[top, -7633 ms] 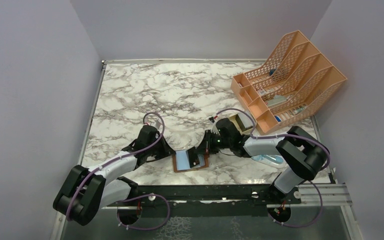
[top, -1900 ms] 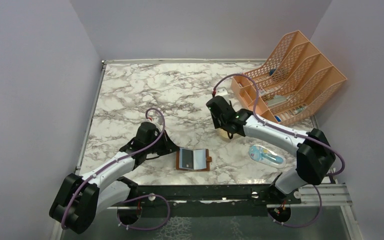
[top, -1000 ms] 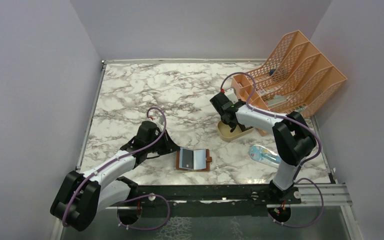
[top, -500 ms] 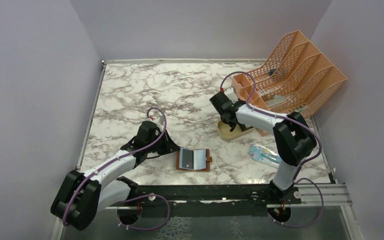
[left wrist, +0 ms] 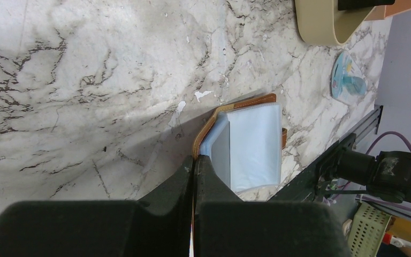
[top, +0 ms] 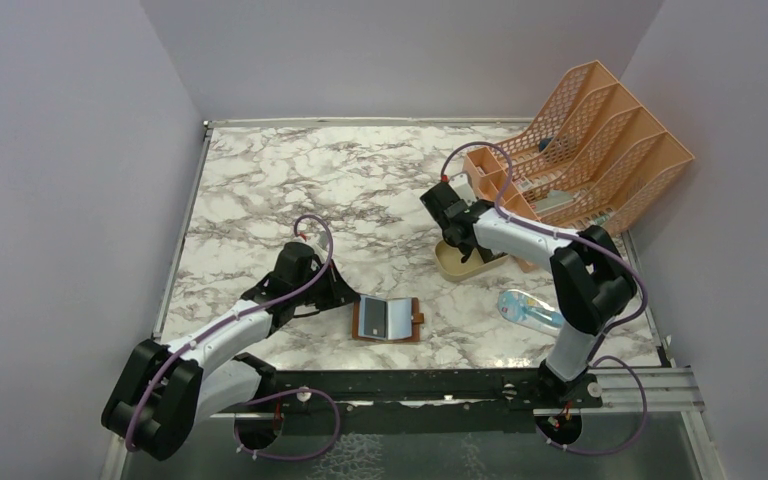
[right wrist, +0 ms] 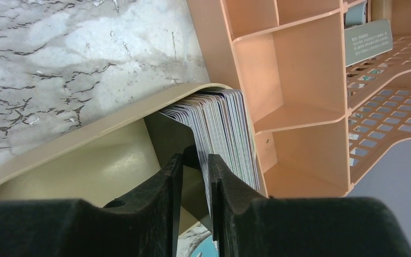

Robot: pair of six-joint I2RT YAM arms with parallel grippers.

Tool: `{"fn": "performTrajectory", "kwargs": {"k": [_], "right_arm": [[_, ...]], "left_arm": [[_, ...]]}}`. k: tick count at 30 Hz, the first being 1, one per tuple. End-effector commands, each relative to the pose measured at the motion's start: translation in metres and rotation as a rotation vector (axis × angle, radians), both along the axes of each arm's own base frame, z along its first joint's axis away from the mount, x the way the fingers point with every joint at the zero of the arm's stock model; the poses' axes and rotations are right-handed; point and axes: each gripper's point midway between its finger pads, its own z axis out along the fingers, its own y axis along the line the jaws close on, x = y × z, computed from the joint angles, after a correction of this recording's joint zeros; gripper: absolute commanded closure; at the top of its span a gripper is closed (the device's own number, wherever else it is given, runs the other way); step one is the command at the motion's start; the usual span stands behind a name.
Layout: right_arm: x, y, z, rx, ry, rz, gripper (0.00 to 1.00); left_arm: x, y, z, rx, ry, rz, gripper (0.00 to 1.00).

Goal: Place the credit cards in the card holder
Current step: Pick up the credit card from the storage box.

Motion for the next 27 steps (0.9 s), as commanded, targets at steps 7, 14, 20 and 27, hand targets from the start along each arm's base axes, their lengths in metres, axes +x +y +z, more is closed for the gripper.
{"fn": "performTrajectory", "kwargs": {"k": [7,14,20,27], "right_arm": [[0.002,-0.003,0.025,0.023,-0.034,-0.001,0.84],[-0.003,0.010,0.034,0.119,-0.013,0.043,0.90],[-0.013,0.030,0.048,0.263,0.007,0.123,0.97],[-0.024,0.045,0.065,0.375,0.015,0.195,0.99]], "left_arm": [[0.001,-0.004,0.002,-0.014,0.002,-0.009,0.93],[0.003,-0.003,0.007,-0.014,-0.005,-0.001,0.79],[0.005,-0.002,0.012,-0.005,-0.013,0.013,0.69],[0.008,0.002,0.015,0.011,-0.017,0.037,0.57]]}}
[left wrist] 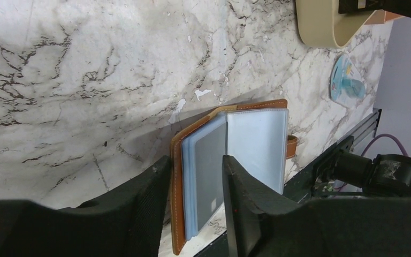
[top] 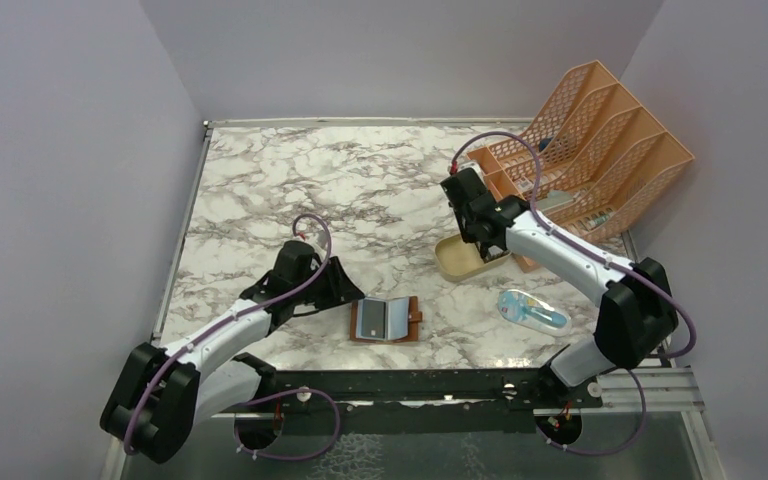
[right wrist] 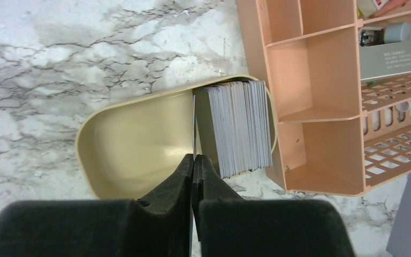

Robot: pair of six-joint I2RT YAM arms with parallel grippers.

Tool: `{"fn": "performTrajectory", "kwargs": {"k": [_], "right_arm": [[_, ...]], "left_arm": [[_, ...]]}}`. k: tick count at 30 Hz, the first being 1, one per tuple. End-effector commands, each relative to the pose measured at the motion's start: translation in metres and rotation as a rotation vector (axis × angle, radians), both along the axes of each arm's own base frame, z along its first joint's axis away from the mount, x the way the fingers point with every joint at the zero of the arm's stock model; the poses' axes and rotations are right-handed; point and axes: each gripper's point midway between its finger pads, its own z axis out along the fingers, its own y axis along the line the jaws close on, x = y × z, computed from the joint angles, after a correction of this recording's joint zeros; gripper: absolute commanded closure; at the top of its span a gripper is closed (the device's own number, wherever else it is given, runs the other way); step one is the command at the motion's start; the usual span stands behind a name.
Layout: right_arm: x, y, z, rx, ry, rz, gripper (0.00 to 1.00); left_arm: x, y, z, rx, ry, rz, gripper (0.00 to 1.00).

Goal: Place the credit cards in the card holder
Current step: Pick up the credit card from the storage box.

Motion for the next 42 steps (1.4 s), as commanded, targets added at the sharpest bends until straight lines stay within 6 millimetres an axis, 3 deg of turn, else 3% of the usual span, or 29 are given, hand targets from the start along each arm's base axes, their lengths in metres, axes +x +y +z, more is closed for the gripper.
{"fn": "performTrajectory", "kwargs": {"k": [1,6,12,17,24,28,31,37,42], "right_arm": [[-0.008,0.018,0.017,0.117,0.015,0.083,0.99],[-0.023,0.040,0.032,0.273,0.024,0.160,0.99],[-0.054,0.088,0.062,0.613,0.026,0.308,0.99],[-0.080,0.116,0.077,0.873,0.036,0.380,0.99],[-0.090,0.124,0.076,0.973,0.053,0.385,0.99],[-0.103,0.137,0.075,1.058,0.119,0.426,0.99],[-0.117,0.149,0.074,1.161,0.173,0.453,0.99],[-0.133,0.161,0.068,1.300,0.240,0.455,0.99],[-0.142,0.167,0.084,1.435,0.255,0.471,0.99]], "left_arm": [[0.010,0.001,0.014,0.006,-0.042,0.026,0.54],[0.015,0.006,0.019,0.047,-0.047,0.052,0.44],[0.023,0.003,0.041,0.034,-0.083,0.053,0.29],[0.027,-0.006,0.060,-0.034,-0.142,0.032,0.30],[0.016,-0.010,0.032,-0.057,-0.059,0.022,0.32],[0.011,-0.021,0.033,-0.128,-0.043,-0.019,0.29],[0.009,-0.032,0.051,-0.221,-0.071,-0.061,0.29],[0.004,-0.043,0.110,-0.387,-0.191,-0.112,0.27],[-0.004,-0.042,0.133,-0.466,-0.233,-0.107,0.25]]}}
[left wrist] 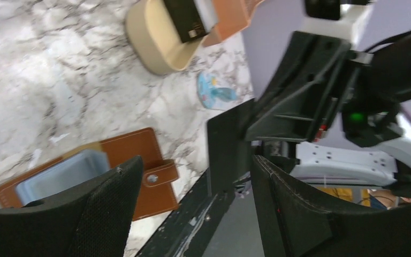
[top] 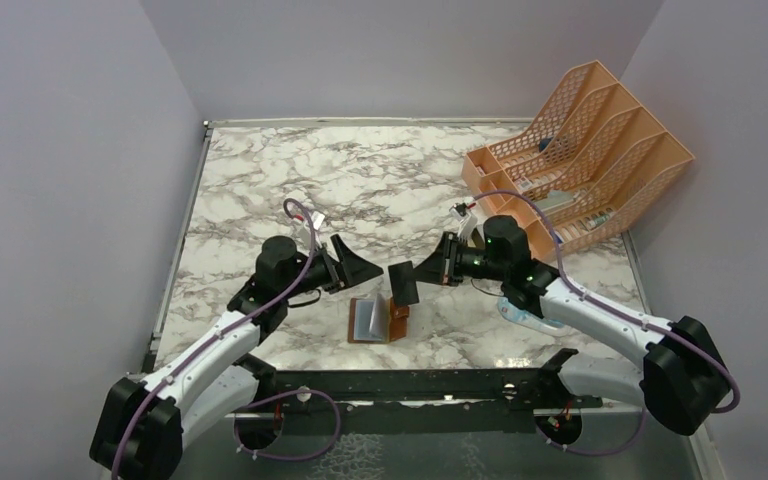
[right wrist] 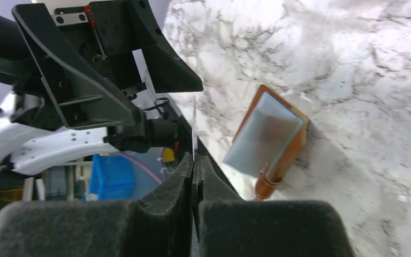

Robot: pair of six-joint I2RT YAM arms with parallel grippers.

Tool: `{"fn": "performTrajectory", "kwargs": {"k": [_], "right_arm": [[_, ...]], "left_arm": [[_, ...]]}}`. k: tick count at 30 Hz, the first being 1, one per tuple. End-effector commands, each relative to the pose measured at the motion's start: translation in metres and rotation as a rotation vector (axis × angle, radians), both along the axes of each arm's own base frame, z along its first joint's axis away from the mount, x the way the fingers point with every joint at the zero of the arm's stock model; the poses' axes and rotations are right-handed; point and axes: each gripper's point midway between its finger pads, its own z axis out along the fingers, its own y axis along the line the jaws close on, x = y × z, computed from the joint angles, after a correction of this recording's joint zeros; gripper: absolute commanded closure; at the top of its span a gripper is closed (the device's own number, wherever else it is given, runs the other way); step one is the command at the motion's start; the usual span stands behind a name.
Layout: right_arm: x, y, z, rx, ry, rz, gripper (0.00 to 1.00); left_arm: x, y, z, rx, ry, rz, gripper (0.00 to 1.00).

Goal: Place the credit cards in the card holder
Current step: Pick up the credit card from the storage box.

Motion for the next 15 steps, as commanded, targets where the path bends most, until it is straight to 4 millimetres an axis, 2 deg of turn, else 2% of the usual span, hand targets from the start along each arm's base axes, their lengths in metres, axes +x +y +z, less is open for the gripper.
{"fn": "performTrajectory", "kwargs": {"k": [1,7,11,15], "right_arm": [[-0.010,0.015,0.046,0.221,-0.019,0.059,0.99],[-0.019,0.023,0.051,0.288,0.017,0.097,0.99],[-0.022,0.028,0.053,0.305,0.024,0.113,0.99],[-0.026,0.036,0.051,0.302,0.036,0.133,0.99]], "left_arm": [[-0.011,-0.006,0.034,-0.130,-0.062,-0.040,0.25],[-0.015,-0.004,0.055,-0.202,-0.097,-0.032,0.28],[-0.014,-0.005,0.053,-0.201,-0.084,-0.032,0.32],[-0.015,-0.007,0.050,-0.211,-0.068,-0.039,0.46]]}}
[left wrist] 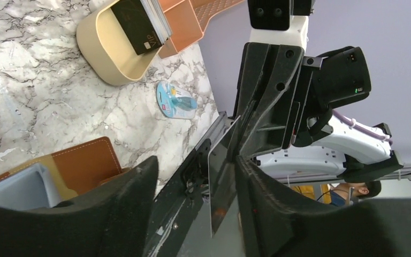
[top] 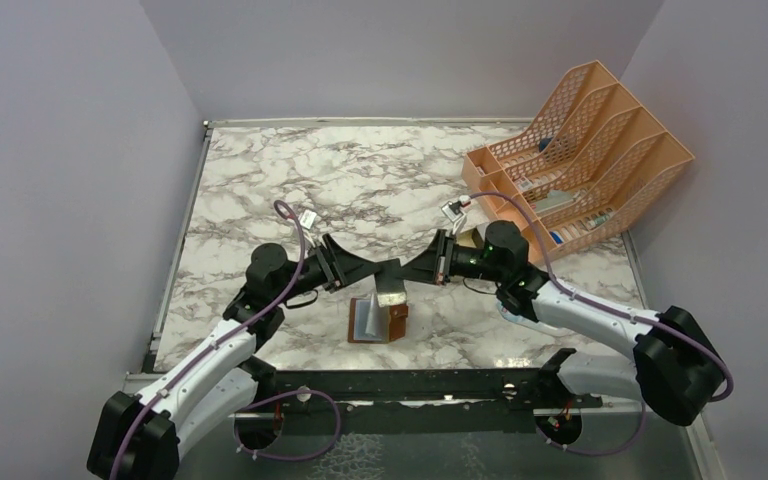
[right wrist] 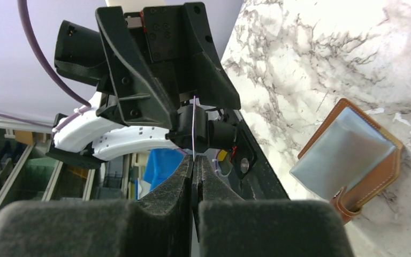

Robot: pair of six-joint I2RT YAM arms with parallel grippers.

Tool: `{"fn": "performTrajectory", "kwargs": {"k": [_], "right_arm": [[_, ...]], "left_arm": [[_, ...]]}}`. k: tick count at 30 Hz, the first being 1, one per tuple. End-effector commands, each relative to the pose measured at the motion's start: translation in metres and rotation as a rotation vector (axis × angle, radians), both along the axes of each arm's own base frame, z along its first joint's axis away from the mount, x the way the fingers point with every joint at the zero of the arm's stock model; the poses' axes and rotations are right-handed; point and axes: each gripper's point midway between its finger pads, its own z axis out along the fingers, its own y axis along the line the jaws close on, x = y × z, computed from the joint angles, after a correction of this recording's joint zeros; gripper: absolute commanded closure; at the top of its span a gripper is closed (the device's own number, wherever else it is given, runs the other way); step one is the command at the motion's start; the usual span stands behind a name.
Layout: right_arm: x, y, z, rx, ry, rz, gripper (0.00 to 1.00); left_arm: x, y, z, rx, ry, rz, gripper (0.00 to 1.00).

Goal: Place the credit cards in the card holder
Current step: Pick up the credit card from the storage box.

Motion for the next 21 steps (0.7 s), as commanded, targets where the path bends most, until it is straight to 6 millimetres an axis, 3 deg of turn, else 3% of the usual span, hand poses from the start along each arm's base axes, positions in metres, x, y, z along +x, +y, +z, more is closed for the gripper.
{"fn": "performTrajectory", "kwargs": {"k": [1,5,7,10,13,16,18,21], "right_arm": [[-0.010,0.012,0.007,0.041,-0.007,0.056,0.99],[-0.011,0.019,-0.003,0.022,0.009,0.057,0.99],[-0.011,0.021,-0.007,0.004,0.016,0.062,0.93],[-0.005,0.019,-0.015,-0.072,0.020,0.024,0.71],[0.004,0.012,-0.024,-0.183,0.033,-0.058,0.55],[0.008,0.011,-0.034,-0.295,0.048,-0.102,0.50],[0.008,0.017,-0.043,-0.379,0.052,-0.117,0.49],[0.003,0.035,-0.057,-0.495,0.023,-0.113,0.49]], "left_arm": [[-0.006,-0.004,0.007,-0.039,-0.015,-0.038,0.51],[-0.008,-0.004,0.012,-0.049,-0.031,-0.042,0.80],[-0.007,-0.002,0.012,-0.051,-0.034,-0.031,0.98],[-0.003,0.002,-0.002,-0.018,-0.007,0.008,1.00],[0.009,0.016,-0.036,0.132,0.066,0.107,1.00],[0.025,0.051,-0.071,0.384,0.119,0.273,1.00],[0.031,0.073,-0.081,0.508,0.137,0.352,1.00],[0.031,0.086,-0.089,0.589,0.151,0.380,1.00]]}}
